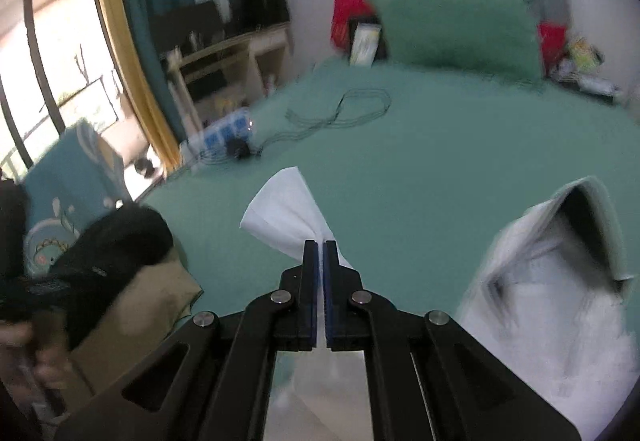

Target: Fold large clothes

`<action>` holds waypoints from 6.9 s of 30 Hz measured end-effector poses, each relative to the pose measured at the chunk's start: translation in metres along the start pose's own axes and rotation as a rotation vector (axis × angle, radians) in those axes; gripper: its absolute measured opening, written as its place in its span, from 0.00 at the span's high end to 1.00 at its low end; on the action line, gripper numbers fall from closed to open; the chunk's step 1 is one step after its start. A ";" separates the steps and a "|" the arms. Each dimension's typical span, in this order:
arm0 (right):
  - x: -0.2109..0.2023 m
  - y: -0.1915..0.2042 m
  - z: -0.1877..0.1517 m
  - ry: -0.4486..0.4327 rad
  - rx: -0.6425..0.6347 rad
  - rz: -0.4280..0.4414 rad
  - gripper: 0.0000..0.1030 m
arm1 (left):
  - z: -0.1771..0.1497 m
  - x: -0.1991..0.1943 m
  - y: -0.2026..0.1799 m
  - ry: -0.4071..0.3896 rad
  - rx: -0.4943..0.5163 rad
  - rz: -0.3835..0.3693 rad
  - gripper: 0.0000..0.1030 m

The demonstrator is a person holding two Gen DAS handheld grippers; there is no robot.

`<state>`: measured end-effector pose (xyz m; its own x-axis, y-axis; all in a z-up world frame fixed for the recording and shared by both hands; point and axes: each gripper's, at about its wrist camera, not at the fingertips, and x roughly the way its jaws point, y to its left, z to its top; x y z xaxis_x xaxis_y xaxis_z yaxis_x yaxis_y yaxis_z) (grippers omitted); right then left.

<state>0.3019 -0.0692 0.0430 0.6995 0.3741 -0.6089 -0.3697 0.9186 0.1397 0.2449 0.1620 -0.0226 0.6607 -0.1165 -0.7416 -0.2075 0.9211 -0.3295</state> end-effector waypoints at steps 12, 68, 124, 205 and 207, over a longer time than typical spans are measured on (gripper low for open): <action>-0.167 -0.138 -0.054 -0.113 0.242 -0.084 0.97 | -0.088 0.065 -0.117 0.245 0.243 -0.100 0.42; -0.056 -0.254 -0.169 0.439 0.235 -0.182 0.59 | -0.111 0.084 -0.099 0.175 0.381 0.052 0.79; -0.104 -0.217 -0.107 0.113 -0.152 -0.448 0.98 | -0.152 0.042 -0.134 0.155 0.543 -0.118 0.99; -0.007 -0.119 -0.035 0.322 -0.296 -0.087 0.34 | -0.053 0.065 -0.081 0.156 0.172 -0.056 0.50; -0.020 -0.115 -0.023 0.269 -0.308 -0.068 0.30 | -0.049 0.062 -0.077 0.139 0.149 -0.049 0.50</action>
<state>0.3167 -0.1847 0.0211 0.5590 0.2299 -0.7967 -0.5222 0.8439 -0.1230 0.2666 0.0661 -0.0715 0.5596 -0.2030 -0.8035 -0.0619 0.9566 -0.2847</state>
